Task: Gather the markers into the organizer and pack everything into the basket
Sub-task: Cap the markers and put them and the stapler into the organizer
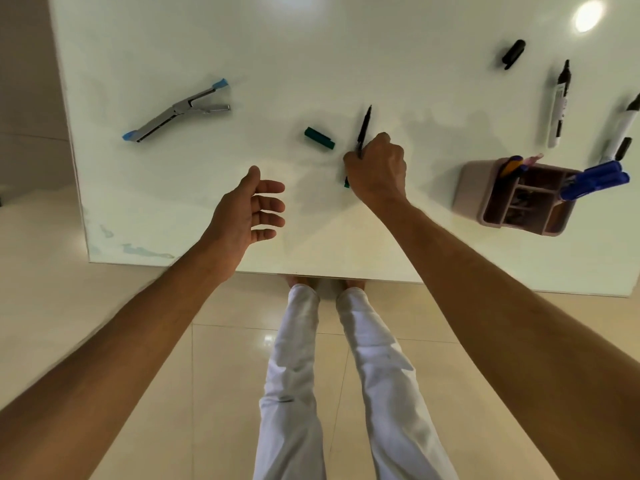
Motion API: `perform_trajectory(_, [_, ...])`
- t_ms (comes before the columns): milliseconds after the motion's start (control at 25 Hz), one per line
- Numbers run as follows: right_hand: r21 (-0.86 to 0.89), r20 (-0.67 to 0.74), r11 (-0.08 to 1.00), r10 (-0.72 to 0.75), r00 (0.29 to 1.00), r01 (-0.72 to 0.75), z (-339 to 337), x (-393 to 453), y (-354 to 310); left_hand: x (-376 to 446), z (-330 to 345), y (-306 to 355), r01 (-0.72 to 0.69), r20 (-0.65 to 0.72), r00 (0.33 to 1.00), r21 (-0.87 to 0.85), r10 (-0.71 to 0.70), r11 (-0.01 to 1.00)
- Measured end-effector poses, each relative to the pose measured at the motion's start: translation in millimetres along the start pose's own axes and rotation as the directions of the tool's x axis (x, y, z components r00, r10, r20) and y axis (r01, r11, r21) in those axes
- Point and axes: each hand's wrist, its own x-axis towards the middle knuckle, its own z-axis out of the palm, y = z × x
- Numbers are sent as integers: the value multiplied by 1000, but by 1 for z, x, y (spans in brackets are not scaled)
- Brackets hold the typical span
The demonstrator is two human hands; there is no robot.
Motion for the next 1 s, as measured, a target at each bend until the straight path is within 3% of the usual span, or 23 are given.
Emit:
perform_trajectory(160, [-1, 49, 1000, -31, 998, 31, -8, 3, 3, 5, -3, 11, -59, -21, 998, 133, 62, 989])
perform_trajectory(240, [71, 82, 997, -46, 996, 41, -18, 1, 7, 7, 4, 16, -156, -77, 980, 289, 186, 945])
perform_trajectory(280, [114, 106, 992, -58, 993, 46, -23, 0, 9, 9, 8, 18, -245, -81, 947, 443, 311, 862])
perform_trajectory(320, [152, 132, 987, -72, 989, 52, -28, -2, 11, 12, 13, 21, -337, -40, 888, 622, 458, 707])
perform_trajectory(400, [200, 172, 978, -97, 980, 62, -41, -7, 17, 21, 24, 26, -423, 135, 739, 856, 660, 298])
perform_trajectory(440, [218, 178, 974, -105, 978, 65, -48, -10, 20, 27, 32, 31, -421, 206, 686, 895, 698, 149])
perform_trajectory(480, [239, 178, 969, -110, 978, 66, -56, -14, 23, 34, 40, 36, -423, 257, 661, 904, 705, 67])
perform_trajectory(640, [292, 153, 954, -121, 981, 72, -84, -29, 32, 64, 62, 48, -446, 376, 697, 894, 610, -41])
perform_trajectory(760, [285, 149, 952, -161, 976, 113, -96, -40, 32, 72, 62, 46, -417, 410, 667, 898, 622, -144])
perform_trajectory(840, [269, 173, 952, -198, 965, 148, -103, -46, 32, 72, 58, 42, -441, 425, 632, 885, 648, -151])
perform_trajectory(880, [247, 193, 953, -223, 956, 172, -105, -49, 32, 68, 56, 40, -485, 409, 632, 871, 658, -76])
perform_trajectory(1000, [165, 228, 951, -296, 928, 263, -112, -56, 31, 47, 51, 36, -595, 269, 722, 712, 638, 373])
